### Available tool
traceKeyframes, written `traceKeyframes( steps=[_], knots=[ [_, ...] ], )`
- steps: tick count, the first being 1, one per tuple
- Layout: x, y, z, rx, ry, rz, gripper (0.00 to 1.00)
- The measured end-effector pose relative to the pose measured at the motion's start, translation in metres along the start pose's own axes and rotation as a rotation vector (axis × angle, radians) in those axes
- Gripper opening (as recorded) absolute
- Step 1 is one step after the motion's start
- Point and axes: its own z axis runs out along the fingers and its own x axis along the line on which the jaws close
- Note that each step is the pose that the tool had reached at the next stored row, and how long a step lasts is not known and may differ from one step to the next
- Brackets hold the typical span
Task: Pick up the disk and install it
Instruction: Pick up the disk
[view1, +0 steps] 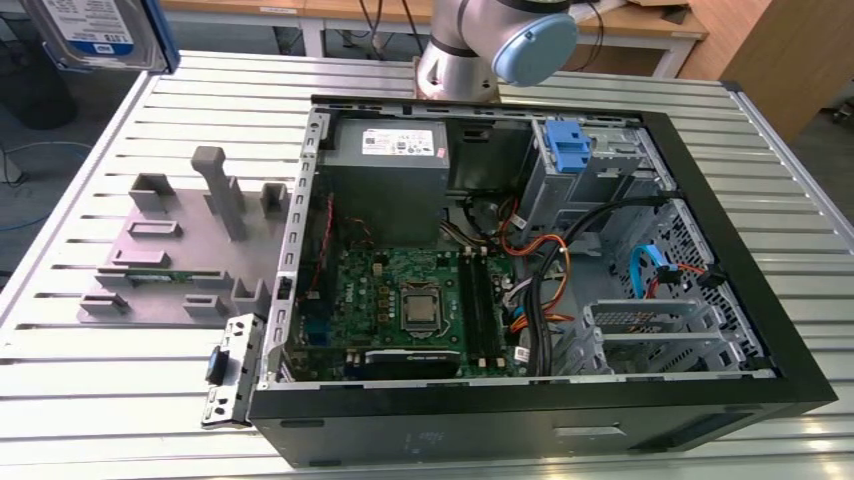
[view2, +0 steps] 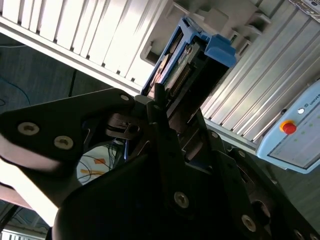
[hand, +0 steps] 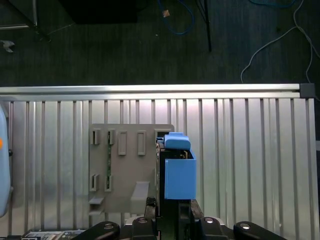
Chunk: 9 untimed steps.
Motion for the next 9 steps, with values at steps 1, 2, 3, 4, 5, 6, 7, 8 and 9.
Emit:
traceKeyframes(
  steps=[1, 2, 3, 4, 5, 6, 7, 8, 9],
  knots=[
    [0.0000, 0.0000, -0.0008, 0.0000, 0.0004, 0.000, 0.35],
    [-0.0001, 0.0000, -0.0016, 0.0000, 0.0008, 0.000, 0.35],
    [-0.0001, 0.0001, -0.0022, 0.0001, 0.0013, 0.000, 0.35],
    [-0.0002, 0.0001, -0.0028, 0.0001, 0.0020, 0.000, 0.35],
    [-0.0003, 0.0001, -0.0032, 0.0001, 0.0027, 0.000, 0.35],
    [-0.0004, 0.0001, -0.0037, 0.0001, 0.0036, 0.000, 0.35],
    [-0.0005, 0.0001, -0.0043, 0.0002, 0.0042, 0.000, 0.35],
    [-0.0005, 0.0002, -0.0050, 0.0002, 0.0045, 0.000, 0.35],
    [-0.0006, 0.0002, -0.0060, 0.0002, 0.0049, 0.000, 0.35]
  ],
)
